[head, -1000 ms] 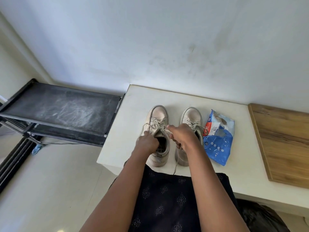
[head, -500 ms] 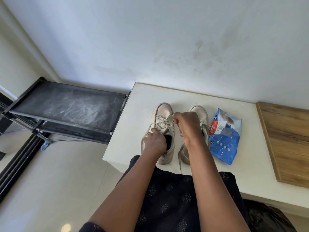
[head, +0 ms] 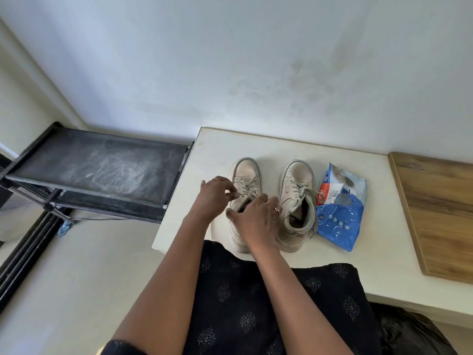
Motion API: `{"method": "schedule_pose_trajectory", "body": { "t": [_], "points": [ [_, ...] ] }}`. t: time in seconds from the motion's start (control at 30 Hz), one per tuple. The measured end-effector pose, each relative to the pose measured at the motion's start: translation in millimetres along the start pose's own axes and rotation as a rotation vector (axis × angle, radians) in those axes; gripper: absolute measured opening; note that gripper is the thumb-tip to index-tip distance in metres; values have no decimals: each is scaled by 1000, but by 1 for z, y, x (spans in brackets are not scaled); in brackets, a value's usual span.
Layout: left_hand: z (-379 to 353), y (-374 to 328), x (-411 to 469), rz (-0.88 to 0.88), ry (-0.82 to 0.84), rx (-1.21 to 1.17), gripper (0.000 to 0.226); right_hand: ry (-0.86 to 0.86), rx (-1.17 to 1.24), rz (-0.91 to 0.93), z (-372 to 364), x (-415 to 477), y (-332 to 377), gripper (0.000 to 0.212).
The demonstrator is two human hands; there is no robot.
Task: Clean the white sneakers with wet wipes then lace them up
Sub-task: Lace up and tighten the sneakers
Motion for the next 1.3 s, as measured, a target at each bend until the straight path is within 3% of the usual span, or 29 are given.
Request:
{"method": "schedule_pose_trajectory", "body": {
  "t": [0.1,0.27,0.37,0.5,0.63,0.7,0.77,0.87,0.93,1.0,1.03,1.13,1.2,1.3],
  "points": [
    [5,-10,-2,-42,-59,-55,18,-38,34,-32,-4,1,2,74],
    [18,-4,-10,94,-208,-373,27,5,86,-69,-9,1,4,65],
    [22,-5,-14,95,-217,-469,33,19,100,-84,-8,3,1,60],
    [27,-3,-16,115,-242,-478,32,48,115,-53,-9,6,-2,62],
    [35,7,-7,141,-199,-215,19,75,80,36,1,3,-3,66],
    [36,15,-5,170,-222,-24,19,-94,-25,142,23,1,2,49],
    [39,19,-11,236,-314,23,22,-414,-84,237,51,-1,6,21],
    [31,16,-25,335,-386,-252,16,-695,55,185,76,0,-4,28],
    [14,4,-34,360,-257,-261,14,-746,100,168,78,-4,-7,29],
    [-3,-3,-36,344,-175,-293,20,-686,84,199,71,-11,-2,21],
    [-9,-5,-36,340,-158,-338,23,-566,110,195,64,-12,2,16],
    [-14,-10,-33,311,-166,-491,26,-203,169,42,33,-8,-2,36],
    [-16,-8,-31,334,-173,-624,24,-124,295,-51,22,-2,-7,44],
    [-21,5,-24,411,-219,-862,20,-97,644,-169,10,12,-13,36]
  ]
}}
Point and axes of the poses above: each hand's wrist, its own x-axis towards the middle knuckle, its own z-axis out of the back of the hand, y = z × x, the point moved 5 cm from there along x, towards the middle knuckle, and after that the axes turned 3 degrees about -x, right-handed, at the moved point
